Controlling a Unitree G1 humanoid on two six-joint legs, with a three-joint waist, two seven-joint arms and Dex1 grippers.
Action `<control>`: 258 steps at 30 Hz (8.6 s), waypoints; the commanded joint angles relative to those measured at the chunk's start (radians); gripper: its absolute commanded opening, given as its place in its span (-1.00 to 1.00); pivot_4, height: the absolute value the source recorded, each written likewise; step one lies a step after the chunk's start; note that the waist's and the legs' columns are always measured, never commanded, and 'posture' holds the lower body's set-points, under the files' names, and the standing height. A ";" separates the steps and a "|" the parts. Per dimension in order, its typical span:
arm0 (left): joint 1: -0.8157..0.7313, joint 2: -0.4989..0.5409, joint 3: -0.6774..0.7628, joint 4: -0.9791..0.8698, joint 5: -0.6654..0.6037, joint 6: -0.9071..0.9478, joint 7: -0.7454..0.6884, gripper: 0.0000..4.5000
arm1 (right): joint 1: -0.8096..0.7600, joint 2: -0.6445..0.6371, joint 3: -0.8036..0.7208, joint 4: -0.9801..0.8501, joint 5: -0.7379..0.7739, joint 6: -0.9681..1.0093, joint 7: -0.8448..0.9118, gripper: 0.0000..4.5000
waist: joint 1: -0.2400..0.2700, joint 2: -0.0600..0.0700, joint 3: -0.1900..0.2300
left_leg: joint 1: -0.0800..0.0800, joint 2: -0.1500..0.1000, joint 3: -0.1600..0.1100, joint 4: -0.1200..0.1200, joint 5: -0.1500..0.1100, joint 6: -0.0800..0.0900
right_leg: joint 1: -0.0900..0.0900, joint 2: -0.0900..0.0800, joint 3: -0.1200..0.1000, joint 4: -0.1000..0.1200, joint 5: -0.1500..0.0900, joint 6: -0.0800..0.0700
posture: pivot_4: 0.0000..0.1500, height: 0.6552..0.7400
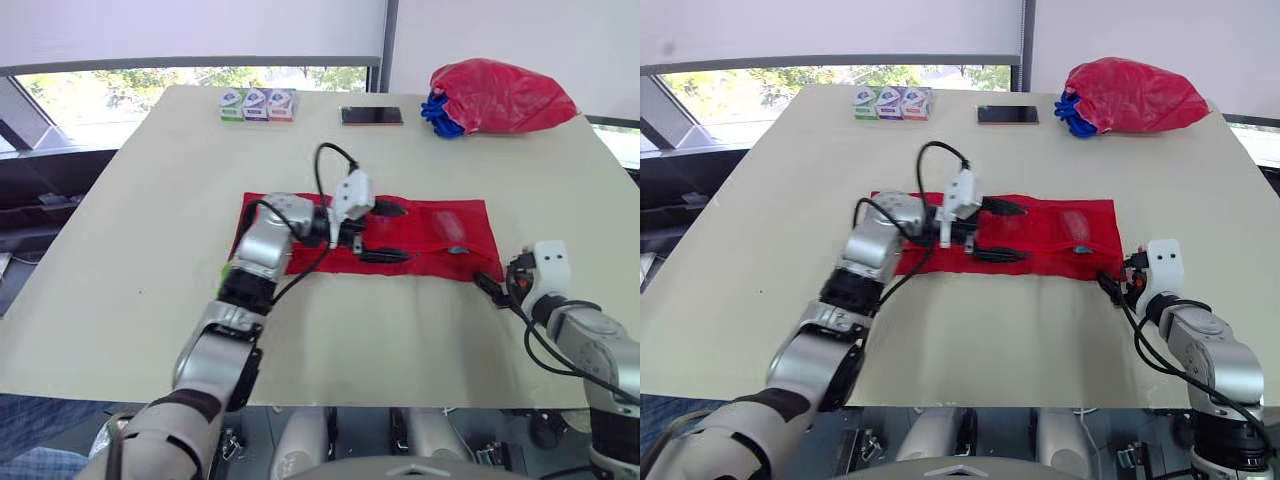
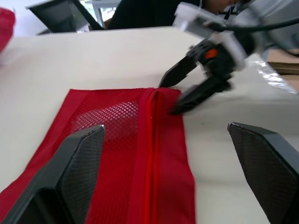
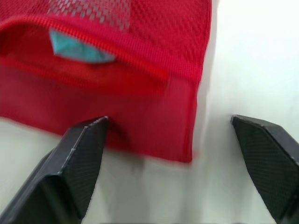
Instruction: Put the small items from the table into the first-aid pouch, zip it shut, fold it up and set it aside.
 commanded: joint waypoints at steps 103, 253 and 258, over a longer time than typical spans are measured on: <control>0.097 0.015 0.406 0.051 -0.532 1.146 0.716 -0.98 | -0.144 -0.158 0.575 -0.185 0.142 -0.327 0.317 1.00 | 0.026 -0.008 0.002 | 0.001 -0.003 0.000 -0.002 0.002 -0.004 | 0.000 -0.001 0.006 -0.001 -0.003 0.000 | 1.00 1.00; 0.168 0.536 0.185 -0.467 -0.537 0.598 -0.038 0.97 | 0.215 0.234 -0.207 -0.067 0.947 -0.200 -0.516 1.00 | -0.001 -0.007 0.003 | 0.005 0.000 0.002 -0.017 0.002 -0.004 | -0.002 -0.040 -0.036 -0.004 -0.006 -0.007 | 1.00 1.00; 0.153 0.532 0.172 -0.486 -0.539 0.587 -0.039 0.97 | 0.191 0.245 -0.183 -0.045 0.856 -0.274 -0.451 1.00 | -0.003 -0.007 0.003 | 0.007 0.001 0.001 -0.017 0.002 -0.004 | 0.000 -0.031 -0.026 -0.004 -0.008 -0.004 | 1.00 1.00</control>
